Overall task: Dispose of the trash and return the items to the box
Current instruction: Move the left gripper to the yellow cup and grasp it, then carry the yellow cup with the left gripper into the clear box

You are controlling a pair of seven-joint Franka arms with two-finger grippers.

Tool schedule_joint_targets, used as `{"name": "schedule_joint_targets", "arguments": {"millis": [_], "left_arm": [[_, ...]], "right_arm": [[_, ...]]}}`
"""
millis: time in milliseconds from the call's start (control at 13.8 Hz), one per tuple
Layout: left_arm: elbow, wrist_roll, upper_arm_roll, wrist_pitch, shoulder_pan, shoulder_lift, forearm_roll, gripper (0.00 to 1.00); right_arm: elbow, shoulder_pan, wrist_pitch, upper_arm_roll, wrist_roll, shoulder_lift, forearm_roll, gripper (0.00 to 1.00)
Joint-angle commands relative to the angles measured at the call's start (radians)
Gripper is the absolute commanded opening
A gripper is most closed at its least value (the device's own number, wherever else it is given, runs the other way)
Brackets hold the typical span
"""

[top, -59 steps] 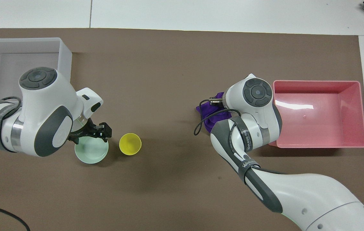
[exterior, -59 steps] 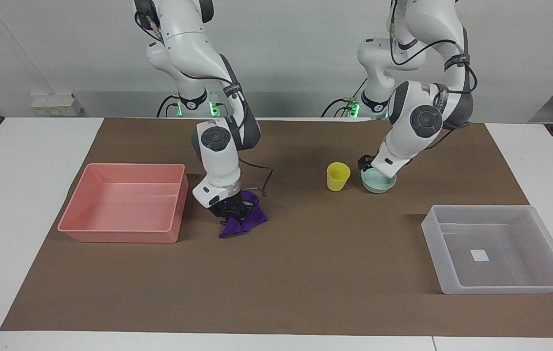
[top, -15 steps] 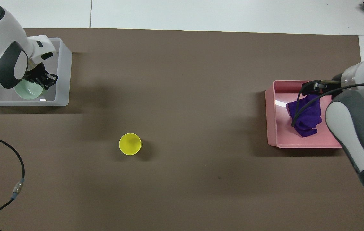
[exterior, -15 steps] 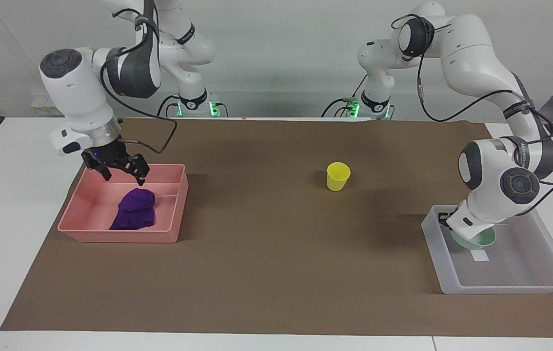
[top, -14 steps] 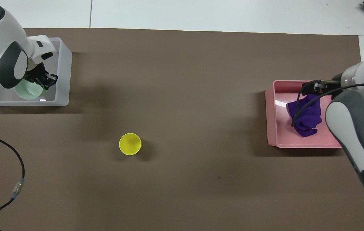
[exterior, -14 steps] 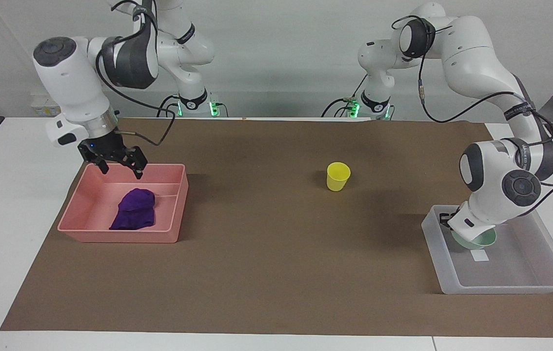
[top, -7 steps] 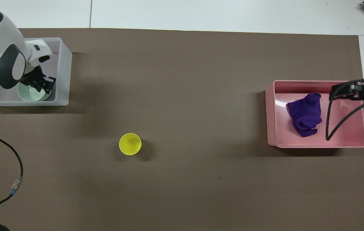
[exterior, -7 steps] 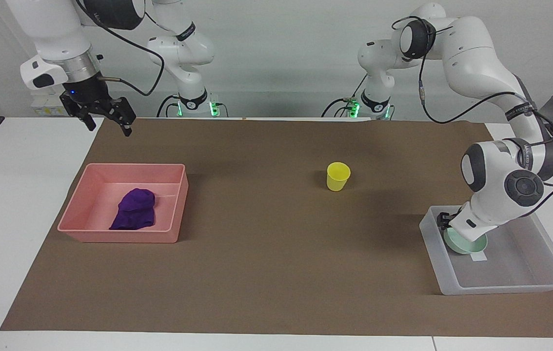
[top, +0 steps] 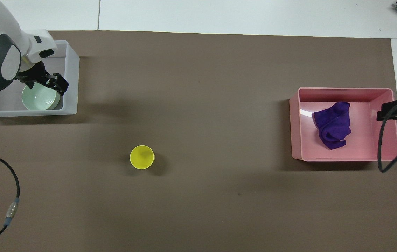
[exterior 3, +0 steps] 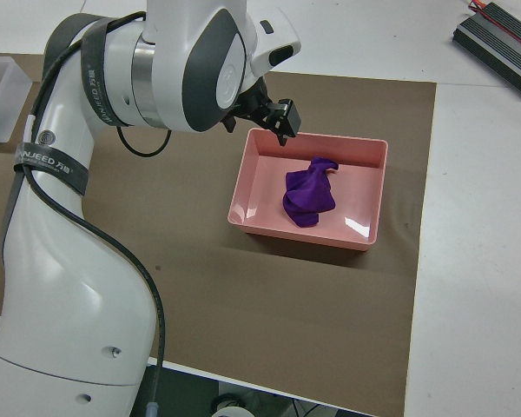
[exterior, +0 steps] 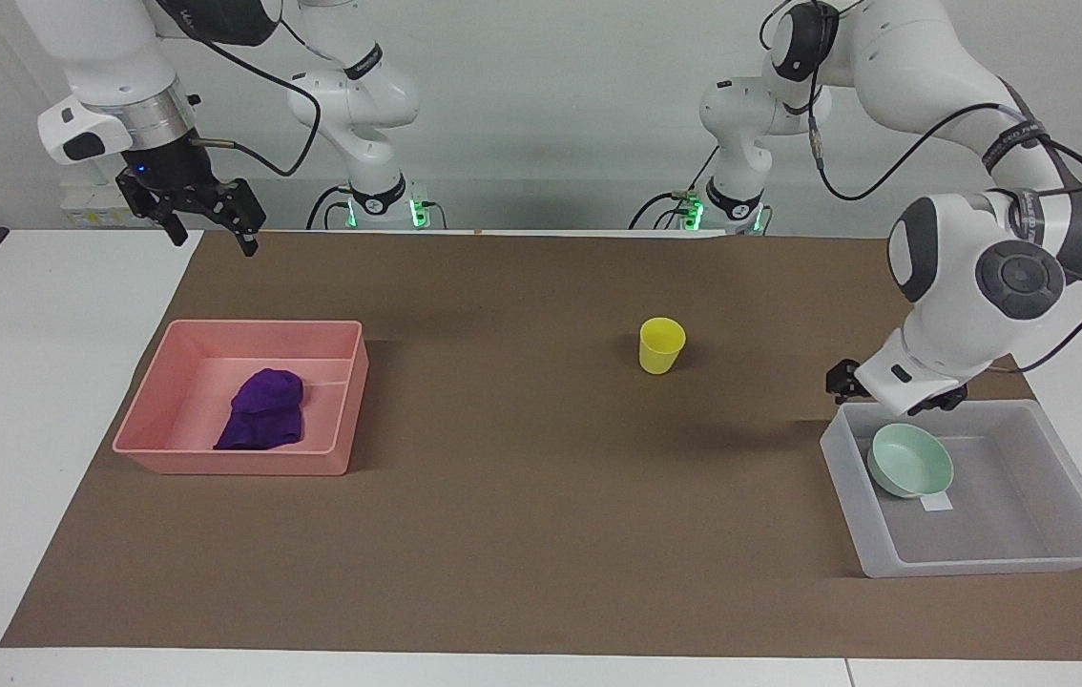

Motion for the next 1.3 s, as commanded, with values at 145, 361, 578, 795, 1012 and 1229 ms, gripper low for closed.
{"name": "schedule_joint_targets", "arguments": {"millis": [145,361,578,795,1012,1229], "left_arm": [[-0.101,-0.076,-0.017,-0.032,-0.112,-0.04,-0.13,1.0],[-0.473,-0.077,-0.02,0.194,-0.162,-0.222,-0.136,1.0],[-0.719,-0.073,-0.02,0.314,-0.208,-0.351,-0.185,1.0],[-0.783,-0.069,-0.018,0.38,-0.235,-0.347,-0.185,1.0],[-0.781,-0.071,-0.02,0.443,-0.234,-0.289,-0.187,1.0],[-0.769,-0.076,-0.02,0.462,-0.242,-0.267,-0.206,0.31]], "right_arm": [[-0.013,-0.01,-0.007,0.007,-0.017,-0.011,0.004,1.0],[-0.013,-0.01,-0.009,0.007,-0.015,-0.011,0.005,1.0],[-0.013,-0.01,-0.009,0.007,-0.017,-0.011,0.005,1.0],[-0.013,-0.01,-0.009,0.007,-0.017,-0.011,0.005,1.0],[-0.013,-0.01,-0.009,0.007,-0.017,-0.011,0.005,1.0],[-0.013,-0.01,-0.009,0.007,-0.017,-0.011,0.005,1.0]]}}
